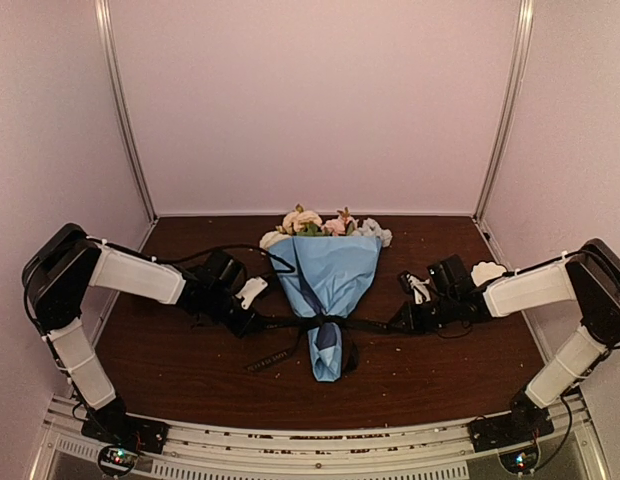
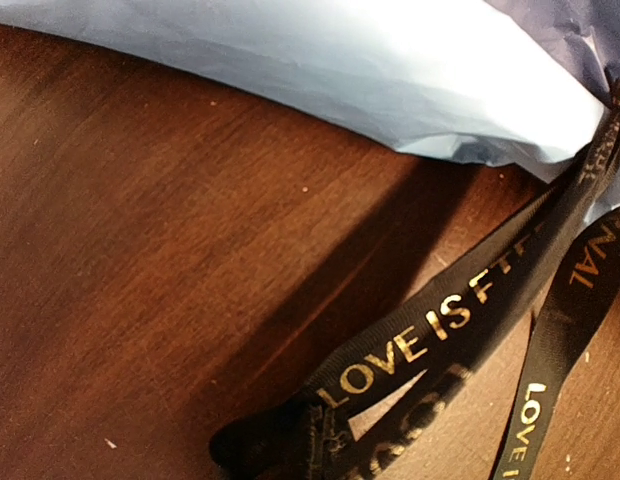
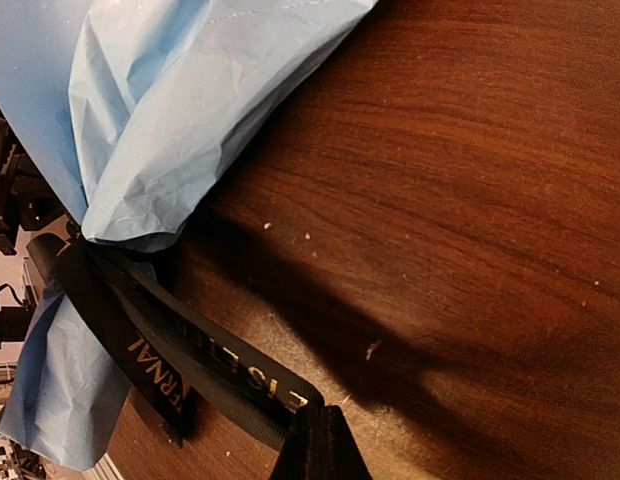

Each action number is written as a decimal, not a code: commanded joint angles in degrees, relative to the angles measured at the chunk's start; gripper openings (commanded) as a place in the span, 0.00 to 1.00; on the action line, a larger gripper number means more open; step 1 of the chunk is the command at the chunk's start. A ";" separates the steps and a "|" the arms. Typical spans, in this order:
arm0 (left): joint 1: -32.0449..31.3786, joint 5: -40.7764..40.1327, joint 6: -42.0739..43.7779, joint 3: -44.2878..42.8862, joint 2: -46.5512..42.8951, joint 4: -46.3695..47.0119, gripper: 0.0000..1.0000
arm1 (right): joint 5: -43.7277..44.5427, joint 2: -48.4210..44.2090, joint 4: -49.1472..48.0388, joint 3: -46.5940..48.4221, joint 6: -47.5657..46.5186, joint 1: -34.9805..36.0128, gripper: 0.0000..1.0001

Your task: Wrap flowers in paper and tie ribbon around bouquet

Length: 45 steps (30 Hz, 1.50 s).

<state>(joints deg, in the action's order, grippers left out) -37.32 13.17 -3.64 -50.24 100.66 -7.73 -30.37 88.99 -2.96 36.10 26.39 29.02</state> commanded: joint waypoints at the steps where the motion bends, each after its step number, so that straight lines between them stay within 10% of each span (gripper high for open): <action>1: 2.21 -2.50 -2.40 1.90 0.25 -3.60 0.00 | 3.04 -0.49 1.50 -2.07 0.39 -2.94 0.00; 45: 5.32 3.04 -2.79 6.72 -0.65 1.48 0.00 | 5.75 1.36 4.24 -3.68 0.19 -7.15 0.00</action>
<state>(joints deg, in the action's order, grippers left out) -31.90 17.26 -7.86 -45.74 99.33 -1.69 -29.98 90.48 -5.80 32.51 28.38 19.84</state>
